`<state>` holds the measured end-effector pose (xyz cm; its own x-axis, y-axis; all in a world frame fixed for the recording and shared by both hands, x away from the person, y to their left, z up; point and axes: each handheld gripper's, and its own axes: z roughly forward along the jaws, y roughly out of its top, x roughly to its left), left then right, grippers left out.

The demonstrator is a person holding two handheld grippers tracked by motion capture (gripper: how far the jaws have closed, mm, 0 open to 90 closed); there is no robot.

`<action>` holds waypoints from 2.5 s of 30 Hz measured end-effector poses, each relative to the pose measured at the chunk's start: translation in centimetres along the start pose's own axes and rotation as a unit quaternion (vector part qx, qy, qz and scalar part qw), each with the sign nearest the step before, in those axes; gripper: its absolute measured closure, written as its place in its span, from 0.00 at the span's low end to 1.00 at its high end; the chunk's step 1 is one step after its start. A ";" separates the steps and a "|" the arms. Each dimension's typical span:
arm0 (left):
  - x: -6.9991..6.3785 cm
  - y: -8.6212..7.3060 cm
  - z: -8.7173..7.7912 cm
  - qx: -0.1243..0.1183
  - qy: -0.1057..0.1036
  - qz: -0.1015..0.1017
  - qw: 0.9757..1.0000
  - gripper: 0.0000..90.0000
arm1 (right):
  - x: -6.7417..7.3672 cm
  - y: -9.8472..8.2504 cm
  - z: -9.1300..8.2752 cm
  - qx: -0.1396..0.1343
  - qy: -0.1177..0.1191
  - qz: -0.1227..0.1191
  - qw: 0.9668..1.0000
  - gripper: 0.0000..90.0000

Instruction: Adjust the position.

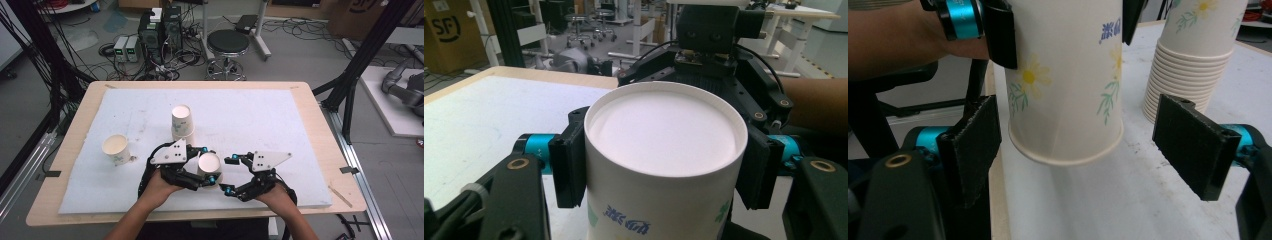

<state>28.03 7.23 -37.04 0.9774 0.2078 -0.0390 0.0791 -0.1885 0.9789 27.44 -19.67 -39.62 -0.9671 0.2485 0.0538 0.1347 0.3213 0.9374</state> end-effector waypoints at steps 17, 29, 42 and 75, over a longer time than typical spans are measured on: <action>-0.2 0.2 0.5 -0.004 -0.013 -0.001 1.000 0.39 | 0.1 0.2 1.5 0.003 0.025 0.005 1.000 0.22; -0.4 0.0 0.7 -0.016 -0.027 -0.006 0.999 0.39 | -0.1 0.1 2.0 -0.008 0.050 0.008 0.999 0.30; -0.5 -0.2 0.7 -0.003 -0.016 -0.005 1.000 0.24 | -0.2 0.1 2.0 0.013 0.055 0.004 0.998 0.35; 0.2 1.4 -0.5 0.109 -0.023 -0.001 0.994 0.18 | -0.3 4.0 1.9 0.178 0.040 -0.097 0.978 0.35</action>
<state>28.22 7.50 -35.52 0.9847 0.1655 -0.0547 0.1166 -0.3922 0.9125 28.69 -16.78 -36.55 -0.9937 0.0842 -0.0736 -0.0002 0.6568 0.7540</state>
